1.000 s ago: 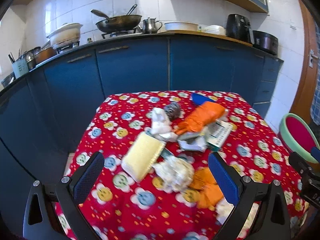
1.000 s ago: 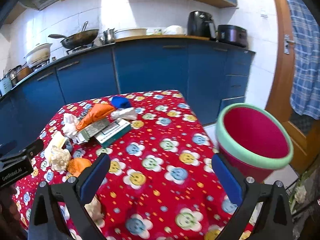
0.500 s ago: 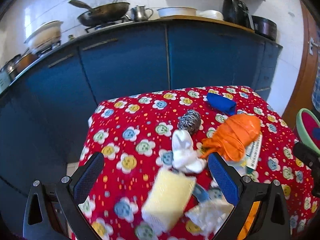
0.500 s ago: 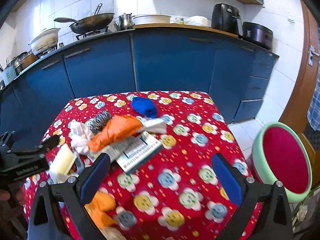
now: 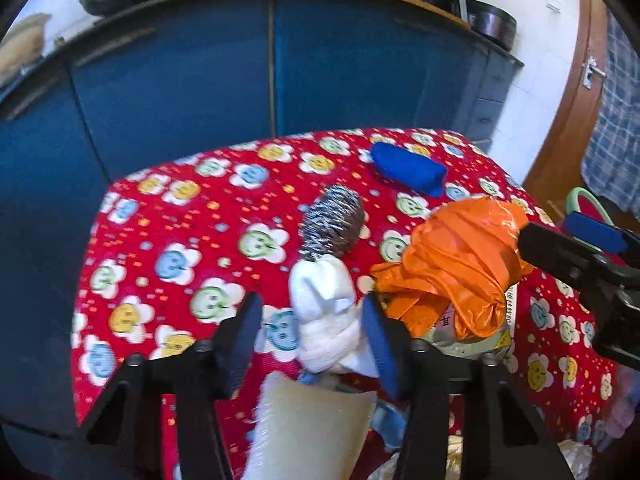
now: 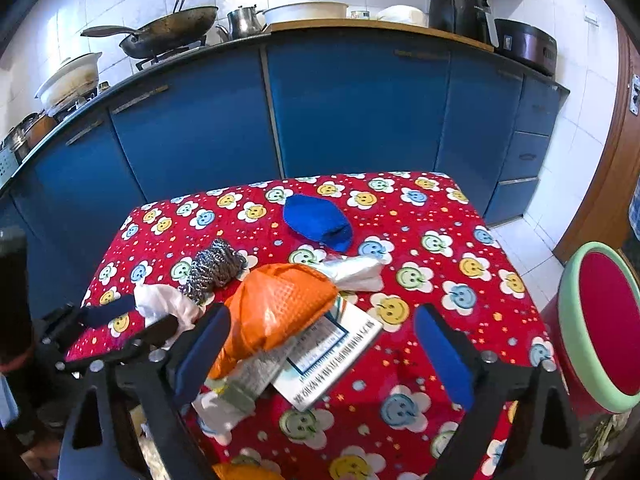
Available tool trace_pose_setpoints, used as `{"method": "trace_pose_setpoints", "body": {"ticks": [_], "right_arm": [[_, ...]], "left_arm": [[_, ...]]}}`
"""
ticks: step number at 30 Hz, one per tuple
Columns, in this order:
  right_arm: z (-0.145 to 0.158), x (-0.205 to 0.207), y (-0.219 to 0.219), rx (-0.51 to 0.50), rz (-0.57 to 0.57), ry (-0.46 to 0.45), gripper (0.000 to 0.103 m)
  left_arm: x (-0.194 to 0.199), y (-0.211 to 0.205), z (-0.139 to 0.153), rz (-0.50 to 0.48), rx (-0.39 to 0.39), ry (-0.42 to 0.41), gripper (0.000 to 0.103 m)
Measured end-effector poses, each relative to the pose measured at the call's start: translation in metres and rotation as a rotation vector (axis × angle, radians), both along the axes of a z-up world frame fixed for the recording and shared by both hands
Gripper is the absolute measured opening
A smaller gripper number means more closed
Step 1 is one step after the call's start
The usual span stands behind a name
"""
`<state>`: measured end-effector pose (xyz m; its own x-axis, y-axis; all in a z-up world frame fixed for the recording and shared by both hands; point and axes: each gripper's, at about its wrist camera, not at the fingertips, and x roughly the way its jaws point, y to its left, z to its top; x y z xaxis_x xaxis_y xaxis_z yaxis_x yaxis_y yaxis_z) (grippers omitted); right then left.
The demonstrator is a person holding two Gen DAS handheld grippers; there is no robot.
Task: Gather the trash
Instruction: 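Grasp the white tissue with the left tool while the right tool grasps the orange glove, then carry both items over the red bucket and open both tools to drop them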
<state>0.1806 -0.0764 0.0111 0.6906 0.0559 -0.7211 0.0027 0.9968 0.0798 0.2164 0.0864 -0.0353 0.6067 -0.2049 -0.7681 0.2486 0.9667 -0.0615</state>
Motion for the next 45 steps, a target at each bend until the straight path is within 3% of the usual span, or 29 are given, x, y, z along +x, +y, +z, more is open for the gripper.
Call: {"method": "trace_pose_setpoints", "body": {"ticks": [2, 7, 9, 14, 19, 29, 45], "right_arm": [[-0.004, 0.006, 0.003, 0.008, 0.007, 0.020, 0.082], [-0.013, 0.018, 0.004, 0.059, 0.039, 0.070, 0.051], [-0.013, 0.019, 0.004, 0.079, 0.048, 0.071, 0.043], [-0.017, 0.020, 0.002, 0.148, 0.083, 0.091, 0.030], [-0.016, 0.020, 0.001, 0.182, 0.115, 0.066, 0.017], [0.016, -0.003, 0.003, 0.206, 0.190, -0.071, 0.013], [0.053, -0.046, -0.037, 0.290, 0.205, -0.179, 0.012]], "left_arm": [[0.002, -0.002, -0.003, -0.006, -0.013, 0.011, 0.046], [0.002, -0.005, -0.006, -0.008, -0.015, 0.026, 0.032], [0.002, -0.008, -0.006, -0.011, -0.010, 0.031, 0.030], [-0.001, -0.014, -0.007, -0.003, 0.017, 0.048, 0.028], [-0.001, -0.012, -0.004, 0.014, -0.011, 0.049, 0.018], [-0.020, -0.008, 0.021, 0.036, -0.033, -0.026, 0.014], [-0.064, -0.034, 0.081, 0.001, -0.071, -0.135, 0.014]]}}
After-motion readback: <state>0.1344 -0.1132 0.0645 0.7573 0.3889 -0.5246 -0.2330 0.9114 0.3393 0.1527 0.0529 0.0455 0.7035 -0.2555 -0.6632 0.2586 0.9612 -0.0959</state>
